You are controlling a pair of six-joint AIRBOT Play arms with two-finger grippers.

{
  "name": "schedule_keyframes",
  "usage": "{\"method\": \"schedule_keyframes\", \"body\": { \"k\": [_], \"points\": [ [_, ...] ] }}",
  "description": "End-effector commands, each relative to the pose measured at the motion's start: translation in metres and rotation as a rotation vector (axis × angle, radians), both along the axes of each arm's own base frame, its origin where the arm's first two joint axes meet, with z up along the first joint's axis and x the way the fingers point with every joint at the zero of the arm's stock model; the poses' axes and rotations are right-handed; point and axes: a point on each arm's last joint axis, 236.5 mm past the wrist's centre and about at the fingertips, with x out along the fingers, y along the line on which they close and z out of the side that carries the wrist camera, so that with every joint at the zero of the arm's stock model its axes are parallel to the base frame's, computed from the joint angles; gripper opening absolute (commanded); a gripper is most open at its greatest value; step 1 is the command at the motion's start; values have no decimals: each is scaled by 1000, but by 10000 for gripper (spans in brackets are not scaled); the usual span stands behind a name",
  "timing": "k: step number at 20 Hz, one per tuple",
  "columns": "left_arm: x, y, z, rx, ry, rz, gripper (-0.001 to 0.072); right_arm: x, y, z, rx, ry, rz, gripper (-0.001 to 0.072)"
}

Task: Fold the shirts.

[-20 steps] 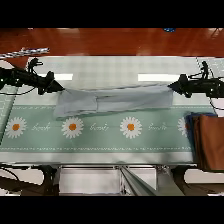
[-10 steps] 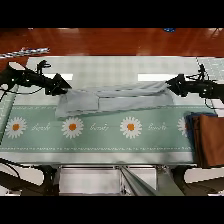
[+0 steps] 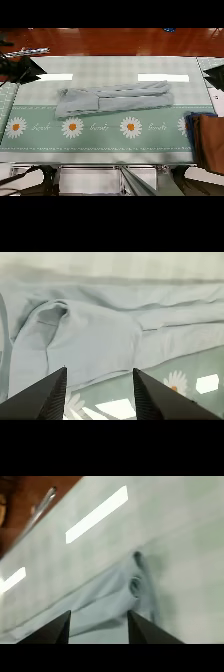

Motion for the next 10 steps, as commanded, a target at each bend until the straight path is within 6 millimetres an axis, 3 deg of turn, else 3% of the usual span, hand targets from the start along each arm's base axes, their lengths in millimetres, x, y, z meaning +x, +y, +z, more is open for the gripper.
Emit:
{"method": "schedule_keyframes", "body": {
  "k": [1, 3, 5, 10],
  "points": [
    [-40, -30, 59, 92, -262, 17, 508, -57, -56, -31, -229, 168, -137, 412],
    [-65, -67, 59, 86, -355, -27, 508, -64, -47, -63, -163, 206, -180, 413],
    [-80, -93, 41, 73, -368, -76, 508, -58, -20, -90, -58, 221, -155, 412],
    [-83, -127, -22, 57, -215, -171, 507, -24, 50, -139, 90, 274, -29, 413]
  ]
}}
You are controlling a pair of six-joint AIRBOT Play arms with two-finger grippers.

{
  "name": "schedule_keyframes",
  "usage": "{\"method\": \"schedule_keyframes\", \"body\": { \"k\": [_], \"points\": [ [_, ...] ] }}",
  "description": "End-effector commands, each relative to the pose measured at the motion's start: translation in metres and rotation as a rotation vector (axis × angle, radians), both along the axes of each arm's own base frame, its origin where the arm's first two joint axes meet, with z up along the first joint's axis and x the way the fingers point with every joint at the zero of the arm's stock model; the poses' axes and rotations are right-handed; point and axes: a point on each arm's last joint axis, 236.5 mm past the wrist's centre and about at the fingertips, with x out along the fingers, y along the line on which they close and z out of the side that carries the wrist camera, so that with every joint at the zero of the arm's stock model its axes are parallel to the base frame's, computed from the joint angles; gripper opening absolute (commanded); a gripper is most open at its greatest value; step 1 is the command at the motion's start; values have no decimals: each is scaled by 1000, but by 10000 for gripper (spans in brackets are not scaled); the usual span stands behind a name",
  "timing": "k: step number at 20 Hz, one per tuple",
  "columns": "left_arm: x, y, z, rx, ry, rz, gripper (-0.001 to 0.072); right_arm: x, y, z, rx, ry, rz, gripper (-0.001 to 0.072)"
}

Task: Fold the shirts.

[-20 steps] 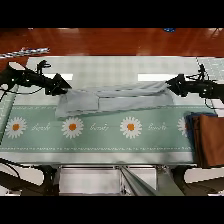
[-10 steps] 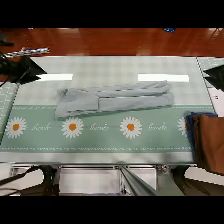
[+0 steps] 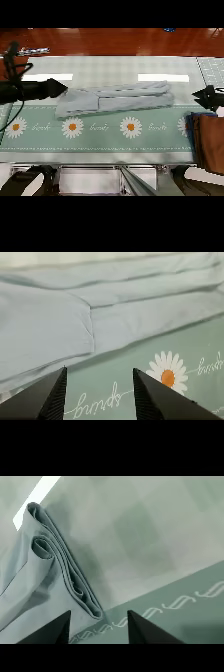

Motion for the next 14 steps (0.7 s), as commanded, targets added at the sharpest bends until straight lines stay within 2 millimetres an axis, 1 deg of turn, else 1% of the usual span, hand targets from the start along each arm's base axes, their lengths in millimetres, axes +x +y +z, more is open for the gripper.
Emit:
{"method": "schedule_keyframes", "body": {
  "k": [1, 3, 5, 8, 11, 14],
  "points": [
    [0, -18, -35, 8, 61, -35, 507, 21, 42, -31, 96, 25, 33, 413],
    [4, -18, -53, 13, 111, -33, 506, 34, 57, -40, 127, 35, 62, 413],
    [6, -19, -62, 14, 139, -33, 506, 46, 67, -48, 151, 53, 82, 413],
    [6, -19, -65, 16, 146, -33, 507, 61, 76, -55, 181, 67, 90, 413],
    [6, -19, -65, 15, 146, -32, 507, 76, 92, -55, 213, 52, 107, 415],
    [6, -19, -65, 15, 146, -32, 507, 87, 116, -58, 231, 47, 145, 415]
  ]
}}
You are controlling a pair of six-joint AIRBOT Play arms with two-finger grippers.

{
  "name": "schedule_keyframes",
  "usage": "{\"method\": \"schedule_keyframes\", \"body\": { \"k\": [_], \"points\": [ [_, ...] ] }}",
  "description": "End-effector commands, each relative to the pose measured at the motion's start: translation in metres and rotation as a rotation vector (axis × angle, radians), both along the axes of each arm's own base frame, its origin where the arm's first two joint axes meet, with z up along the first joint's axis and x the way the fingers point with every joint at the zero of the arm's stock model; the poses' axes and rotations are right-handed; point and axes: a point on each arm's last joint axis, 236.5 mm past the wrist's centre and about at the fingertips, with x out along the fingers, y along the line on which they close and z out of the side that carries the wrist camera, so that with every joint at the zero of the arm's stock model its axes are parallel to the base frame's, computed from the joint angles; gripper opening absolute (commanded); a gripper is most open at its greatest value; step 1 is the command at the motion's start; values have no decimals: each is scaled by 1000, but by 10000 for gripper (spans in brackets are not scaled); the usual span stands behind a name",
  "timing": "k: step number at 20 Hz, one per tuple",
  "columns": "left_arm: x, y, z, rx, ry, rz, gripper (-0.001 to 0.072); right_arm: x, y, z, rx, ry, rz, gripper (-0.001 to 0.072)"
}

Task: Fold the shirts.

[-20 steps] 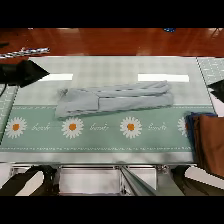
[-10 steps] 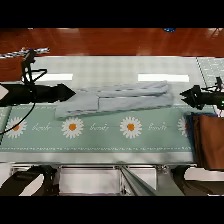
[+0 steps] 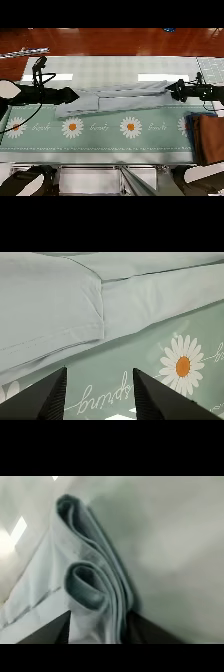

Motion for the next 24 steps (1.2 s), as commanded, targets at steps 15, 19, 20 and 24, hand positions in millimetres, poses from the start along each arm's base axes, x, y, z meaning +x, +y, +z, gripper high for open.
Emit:
{"method": "schedule_keyframes", "body": {
  "k": [15, 19, 20, 24],
  "points": [
    [38, -70, 39, -122, -275, -97, 25, -86, 40, 169, -335, -312, 330, 29],
    [43, -150, -4, -121, -160, -270, 24, -138, 48, 200, -409, -356, 268, 29],
    [42, -172, -18, -124, -115, -316, 24, -148, 50, 205, -416, -362, 258, 29],
    [12, -263, -66, -134, 87, -488, 23, -174, 61, 232, -430, -414, 221, 29]
  ]
}}
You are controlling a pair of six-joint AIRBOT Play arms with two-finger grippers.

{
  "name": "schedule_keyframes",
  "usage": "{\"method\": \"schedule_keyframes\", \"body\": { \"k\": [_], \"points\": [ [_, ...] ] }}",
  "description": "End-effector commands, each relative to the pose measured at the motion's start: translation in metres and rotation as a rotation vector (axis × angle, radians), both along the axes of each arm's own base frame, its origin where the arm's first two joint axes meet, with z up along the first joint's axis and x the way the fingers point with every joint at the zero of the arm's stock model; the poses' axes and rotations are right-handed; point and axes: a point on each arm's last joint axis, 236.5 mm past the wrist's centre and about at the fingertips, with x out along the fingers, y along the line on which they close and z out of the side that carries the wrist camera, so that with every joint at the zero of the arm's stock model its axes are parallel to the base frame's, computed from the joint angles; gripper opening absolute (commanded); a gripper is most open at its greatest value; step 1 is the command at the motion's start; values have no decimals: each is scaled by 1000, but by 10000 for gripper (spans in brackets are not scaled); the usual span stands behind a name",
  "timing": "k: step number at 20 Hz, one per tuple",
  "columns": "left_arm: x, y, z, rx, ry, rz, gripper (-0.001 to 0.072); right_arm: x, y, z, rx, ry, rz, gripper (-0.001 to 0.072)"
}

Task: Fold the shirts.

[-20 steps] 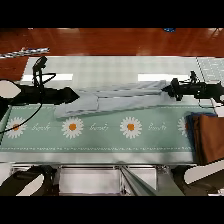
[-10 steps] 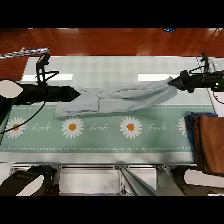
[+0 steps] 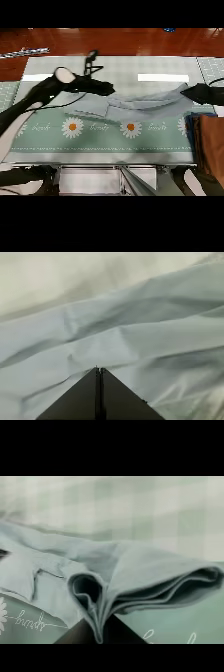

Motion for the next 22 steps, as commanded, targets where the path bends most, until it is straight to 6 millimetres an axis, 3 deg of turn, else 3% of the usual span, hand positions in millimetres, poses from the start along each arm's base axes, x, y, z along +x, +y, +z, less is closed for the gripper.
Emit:
{"method": "schedule_keyframes", "body": {
  "k": [1, 4, 8, 10, 12, 15, 17, 18, 20, 22],
  "points": [
    [-35, -78, -50, 67, 146, -149, 23, -25, 7, 21, -9, -48, -37, 29],
    [-78, -122, -82, 159, 237, -272, 23, -33, 11, 26, 0, -55, -34, 29],
    [-122, -165, -99, 188, 301, -381, 23, -34, 15, 28, 18, -54, -24, 29],
    [-128, -170, -95, 186, 294, -404, 23, -33, 15, 29, 21, -53, -30, 29],
    [-111, -164, -83, 169, 281, -383, 23, -33, 15, 29, 26, -49, -33, 29],
    [-55, -125, -48, 144, 254, -296, 24, -33, 25, 34, 60, -60, -17, 29],
    [-6, -83, -5, 100, 206, -202, 25, -31, 39, 38, 77, -74, 9, 29],
    [17, -54, 23, 77, 164, -156, 25, -29, 49, 41, 88, -85, 25, 29],
    [45, 9, 83, 51, 59, -84, 24, -21, 77, 43, 128, -95, 71, 29],
    [55, 78, 138, 65, -58, 6, 25, -6, 114, 39, 179, -99, 125, 29]
  ]
}}
